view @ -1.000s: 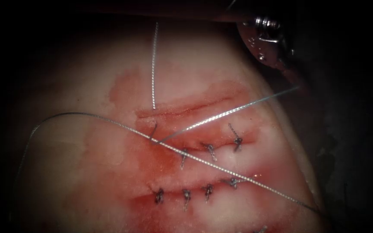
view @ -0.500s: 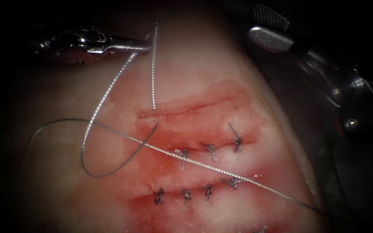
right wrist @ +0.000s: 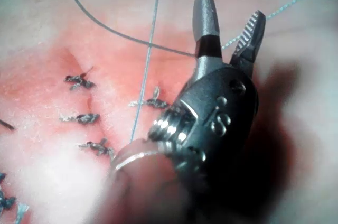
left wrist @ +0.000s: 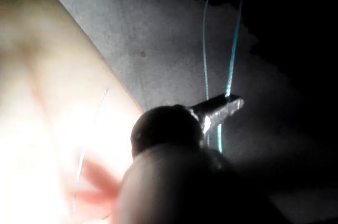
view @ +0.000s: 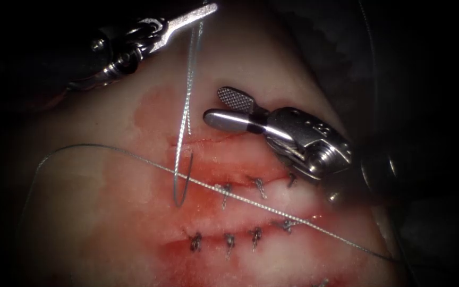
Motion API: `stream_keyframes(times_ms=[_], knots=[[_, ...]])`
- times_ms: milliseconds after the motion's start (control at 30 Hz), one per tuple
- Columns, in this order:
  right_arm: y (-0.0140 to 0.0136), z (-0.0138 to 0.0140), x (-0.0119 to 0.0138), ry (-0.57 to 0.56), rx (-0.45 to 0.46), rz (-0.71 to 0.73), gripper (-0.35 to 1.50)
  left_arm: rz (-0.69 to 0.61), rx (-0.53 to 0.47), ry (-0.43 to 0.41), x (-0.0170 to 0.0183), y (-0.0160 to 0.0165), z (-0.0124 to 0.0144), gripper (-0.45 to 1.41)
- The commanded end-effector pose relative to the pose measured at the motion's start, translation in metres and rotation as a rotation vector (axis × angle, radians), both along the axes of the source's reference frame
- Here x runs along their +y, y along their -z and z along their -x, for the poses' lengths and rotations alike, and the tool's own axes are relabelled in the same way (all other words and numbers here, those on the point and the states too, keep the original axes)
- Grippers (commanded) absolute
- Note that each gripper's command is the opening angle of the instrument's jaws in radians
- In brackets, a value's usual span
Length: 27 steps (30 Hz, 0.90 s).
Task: Wound Closure
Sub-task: Wrap the thread counterclockwise twice around the right gripper using the left tool
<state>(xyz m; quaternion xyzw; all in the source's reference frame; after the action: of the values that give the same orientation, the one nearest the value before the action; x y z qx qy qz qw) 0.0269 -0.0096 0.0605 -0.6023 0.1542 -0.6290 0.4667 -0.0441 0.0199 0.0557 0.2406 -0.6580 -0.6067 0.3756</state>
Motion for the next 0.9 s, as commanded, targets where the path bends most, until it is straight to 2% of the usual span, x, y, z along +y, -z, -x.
stream_keyframes(times_ms=[33,167,267,333,500,667,800,900], knots=[[-0.0013,-0.0024,-0.0005,0.003,0.008,0.007,0.51,0.019,-0.003,0.003,0.0007,-0.0003,0.0012,-0.45],[-0.0025,-0.0045,-0.001,0.031,0.023,0.019,0.49,0.039,0.003,0.003,0.0008,-0.0002,0.0019,-0.45],[-0.0025,-0.0056,-0.0016,0.053,0.032,0.021,0.36,0.099,0.056,0.02,0.001,-0.0007,0.0022,-0.45],[-0.002,-0.0059,-0.002,0.06,0.058,0.028,0.26,0.125,0.086,0.025,0.0011,-0.0014,0.0021,-0.45],[0.0006,-0.0054,-0.002,0.105,0.151,0.033,0.05,0.136,0.232,-0.038,0.0009,-0.0034,0.0005,-0.45],[0.002,-0.005,-0.0025,0.116,0.227,0.049,0.14,0.133,0.284,-0.022,0.0012,-0.0047,-0.0014,-0.45],[0.0026,-0.0053,-0.0028,0.135,0.249,0.05,0.12,0.134,0.321,-0.022,0.0009,-0.0057,-0.0019,-0.45],[0.003,-0.0056,-0.0027,0.129,0.302,0.063,0.1,0.145,0.362,-0.026,-0.0002,-0.007,-0.002,-0.45]])
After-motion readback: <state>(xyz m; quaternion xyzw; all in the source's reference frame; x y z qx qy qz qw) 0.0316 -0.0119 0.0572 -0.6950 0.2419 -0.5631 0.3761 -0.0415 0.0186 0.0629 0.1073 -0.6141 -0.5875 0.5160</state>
